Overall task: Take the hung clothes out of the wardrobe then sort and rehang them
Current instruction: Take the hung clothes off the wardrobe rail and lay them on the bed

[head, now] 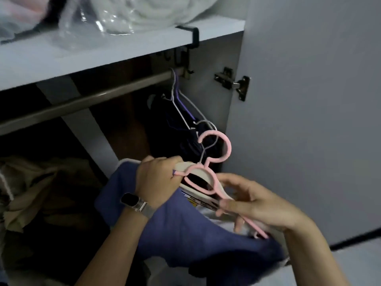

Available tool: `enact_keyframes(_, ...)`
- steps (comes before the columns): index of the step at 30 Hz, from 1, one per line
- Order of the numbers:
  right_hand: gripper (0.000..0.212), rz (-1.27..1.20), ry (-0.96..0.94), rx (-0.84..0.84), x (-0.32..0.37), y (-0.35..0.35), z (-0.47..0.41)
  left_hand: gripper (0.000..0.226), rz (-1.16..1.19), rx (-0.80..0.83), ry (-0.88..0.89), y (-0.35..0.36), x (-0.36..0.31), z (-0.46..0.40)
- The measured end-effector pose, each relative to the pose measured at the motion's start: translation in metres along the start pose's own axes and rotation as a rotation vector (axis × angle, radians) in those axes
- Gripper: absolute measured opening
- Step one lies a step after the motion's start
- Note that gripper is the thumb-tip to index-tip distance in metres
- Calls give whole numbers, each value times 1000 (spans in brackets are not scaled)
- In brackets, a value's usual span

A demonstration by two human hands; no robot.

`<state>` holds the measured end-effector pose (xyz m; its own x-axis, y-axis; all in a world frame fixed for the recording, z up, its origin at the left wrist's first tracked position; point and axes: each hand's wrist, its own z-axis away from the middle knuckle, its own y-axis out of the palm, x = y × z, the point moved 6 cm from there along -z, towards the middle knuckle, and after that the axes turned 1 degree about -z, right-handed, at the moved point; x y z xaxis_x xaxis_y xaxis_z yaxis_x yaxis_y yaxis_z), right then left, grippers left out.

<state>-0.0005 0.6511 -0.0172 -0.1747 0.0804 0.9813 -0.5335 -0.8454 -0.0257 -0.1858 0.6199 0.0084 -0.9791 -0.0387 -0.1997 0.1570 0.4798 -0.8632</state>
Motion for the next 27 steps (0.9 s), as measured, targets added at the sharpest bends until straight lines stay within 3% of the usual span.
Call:
enact_keyframes(3,44,82,-14,-316,-3,-45,60,28,80,91,68,4,-42,-7)
enact_keyframes(5,33,174,16,-445,-11,-70,107,32,80,216,95,12,-73,-6)
enact_keyframes(7,16,338,58,-502,-21,-88,156,26,103,234,118,15,-109,-4)
enact_keyframes(9,25,472,120,-527,-33,-97,201,27,126,218,113,12,-148,0)
enact_keyframes(12,30,490,163,-635,-51,-107,272,27,156,376,150,27,-214,14)
enact_keyframes(16,14,472,190,-905,-71,-117,362,36,155,255,208,30,-295,34)
enact_keyframes(20,10,540,323,-1167,-93,-117,442,36,217,299,376,54,-380,56)
enact_keyframes(27,23,445,539,-1383,-117,-86,548,28,325,538,744,73,-502,85)
